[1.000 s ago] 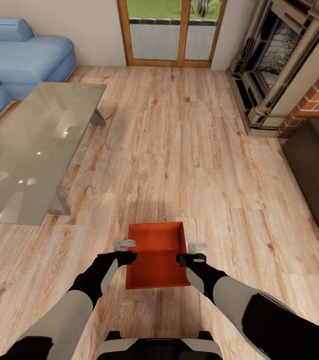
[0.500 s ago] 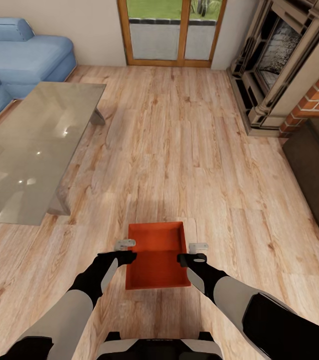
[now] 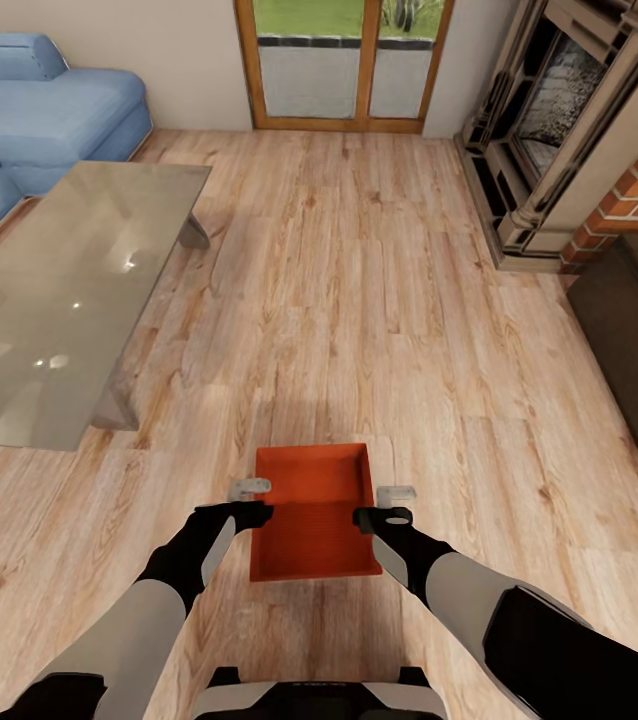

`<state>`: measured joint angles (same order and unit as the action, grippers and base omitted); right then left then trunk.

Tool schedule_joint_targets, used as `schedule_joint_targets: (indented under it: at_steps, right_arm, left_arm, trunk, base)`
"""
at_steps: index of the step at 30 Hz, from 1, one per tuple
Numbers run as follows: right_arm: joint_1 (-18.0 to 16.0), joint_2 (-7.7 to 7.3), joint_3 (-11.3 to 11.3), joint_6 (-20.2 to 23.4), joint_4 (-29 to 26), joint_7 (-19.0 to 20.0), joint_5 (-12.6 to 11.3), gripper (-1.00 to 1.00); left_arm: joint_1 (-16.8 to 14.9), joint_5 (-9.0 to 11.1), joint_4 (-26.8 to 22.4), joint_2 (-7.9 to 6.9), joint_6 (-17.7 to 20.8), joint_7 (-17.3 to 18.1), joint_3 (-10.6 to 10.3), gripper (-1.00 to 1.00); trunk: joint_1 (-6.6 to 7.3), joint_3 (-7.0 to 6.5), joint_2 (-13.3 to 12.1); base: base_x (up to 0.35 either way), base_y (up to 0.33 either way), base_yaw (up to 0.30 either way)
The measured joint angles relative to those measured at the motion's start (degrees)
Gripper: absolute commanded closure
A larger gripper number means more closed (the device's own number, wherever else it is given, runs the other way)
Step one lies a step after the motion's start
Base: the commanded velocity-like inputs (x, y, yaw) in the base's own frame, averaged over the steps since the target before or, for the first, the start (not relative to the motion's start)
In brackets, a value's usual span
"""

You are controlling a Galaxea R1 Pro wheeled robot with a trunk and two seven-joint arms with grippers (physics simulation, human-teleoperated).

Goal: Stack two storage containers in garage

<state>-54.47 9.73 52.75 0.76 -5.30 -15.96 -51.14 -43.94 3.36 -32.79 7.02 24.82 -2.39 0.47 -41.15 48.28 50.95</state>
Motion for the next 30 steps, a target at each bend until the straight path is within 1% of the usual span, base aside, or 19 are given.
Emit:
schedule_joint_targets:
  at_steps: [9, 13, 18, 28, 30]
  right_arm:
    - [0.0, -0.17, 0.0, -0.1, -0.1, -0.4, 0.0, -1.00]
    - [0.0, -0.38, 0.0, 0.8, 0.0, -0.7, -0.1, -1.00]
    - [0.0, -0.47, 0.0, 2.8, 0.0, -0.8, -0.2, -1.00]
    - [0.0, -0.56, 0.0, 3.2, -0.2, -0.9, -0.2, -1.00]
    - [-0.1, -0.56, 0.0, 3.2, -0.5, -1.1, -0.2, -1.00]
  left_arm:
    - [0.0, 0.1, -0.3, -0.01, -0.1, 0.0, 0.1, -1.00]
    - [0.0, 0.1, -0.4, -0.01, -0.1, 0.0, 0.1, -1.00]
    - [0.0, 0.0, -0.4, -0.01, -0.2, -0.1, 0.1, -1.00]
    - [0.0, -0.1, -0.4, -0.01, -0.3, -0.1, -0.1, -1.00]
    - [0.0, 0.0, -0.5, -0.01, -0.3, -0.1, -0.1, -1.00]
  trunk:
    - [-1.98, 1.62, 3.6]
    - [-1.98, 1.62, 3.6]
    - [-3.08, 2.52, 5.6]
    - [-5.27, 4.31, 9.6]
    - [-5.28, 4.32, 9.6]
  base:
    - [0.000, 0.000, 0.000]
    - [0.000, 0.000, 0.000]
    - [0.000, 0.000, 0.000]
    - [0.000, 0.000, 0.000]
    - [0.000, 0.000, 0.000]
